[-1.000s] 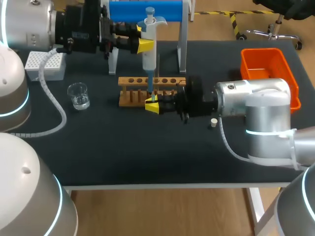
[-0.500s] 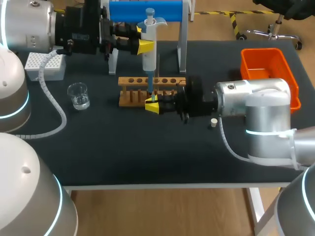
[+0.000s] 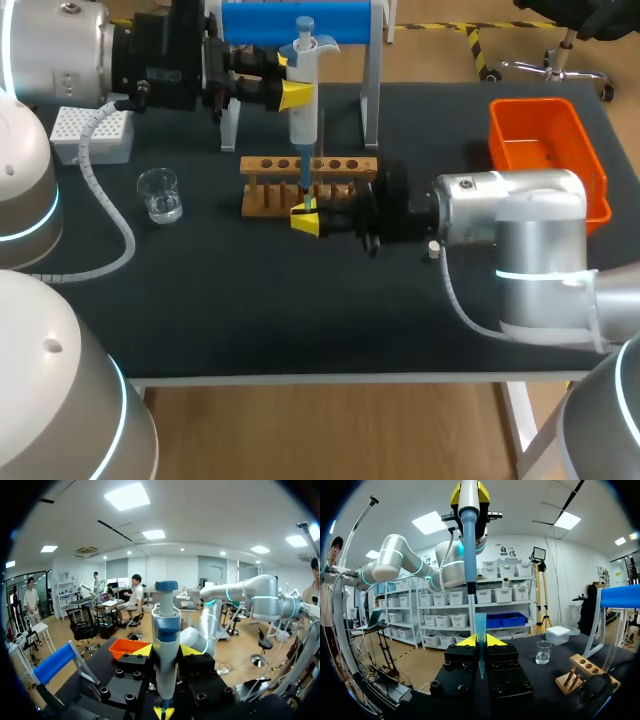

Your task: Invert the test tube, pick up the pipette, mount the tip to pipette, aspirate from beaker and dispense into the tube, eject the tip, return the pipette, and cap with the stopper.

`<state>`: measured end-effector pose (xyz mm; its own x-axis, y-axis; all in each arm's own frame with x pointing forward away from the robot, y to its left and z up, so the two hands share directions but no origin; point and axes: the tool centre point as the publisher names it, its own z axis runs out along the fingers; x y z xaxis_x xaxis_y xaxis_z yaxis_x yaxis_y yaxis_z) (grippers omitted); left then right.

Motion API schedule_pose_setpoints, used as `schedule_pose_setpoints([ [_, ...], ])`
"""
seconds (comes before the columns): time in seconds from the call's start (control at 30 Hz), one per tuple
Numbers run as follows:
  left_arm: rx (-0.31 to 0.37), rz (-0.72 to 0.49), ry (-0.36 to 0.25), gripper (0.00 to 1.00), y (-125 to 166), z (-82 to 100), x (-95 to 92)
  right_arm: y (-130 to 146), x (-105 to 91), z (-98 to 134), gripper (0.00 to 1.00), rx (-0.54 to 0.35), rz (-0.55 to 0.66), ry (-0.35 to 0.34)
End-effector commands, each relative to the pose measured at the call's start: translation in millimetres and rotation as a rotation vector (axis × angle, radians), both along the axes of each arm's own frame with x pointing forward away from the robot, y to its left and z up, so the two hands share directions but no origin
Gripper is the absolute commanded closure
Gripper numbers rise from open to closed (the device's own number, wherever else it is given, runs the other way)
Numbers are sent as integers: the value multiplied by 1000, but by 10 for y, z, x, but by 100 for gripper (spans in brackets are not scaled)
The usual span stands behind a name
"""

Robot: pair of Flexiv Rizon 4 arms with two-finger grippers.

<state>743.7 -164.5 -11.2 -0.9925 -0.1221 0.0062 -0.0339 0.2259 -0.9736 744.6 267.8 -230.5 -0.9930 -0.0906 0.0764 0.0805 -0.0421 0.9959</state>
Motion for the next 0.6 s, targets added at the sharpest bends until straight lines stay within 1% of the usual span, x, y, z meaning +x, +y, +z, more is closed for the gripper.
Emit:
schedule_pose_setpoints([
  [0.03, -2, 1, -1, 100, 3, -2, -5, 32, -24, -2, 100, -2, -12, -1],
  [0.6, -2, 1, -1, 100, 3, -2, -5, -16, -50, 129, 100, -29, -38, -30],
])
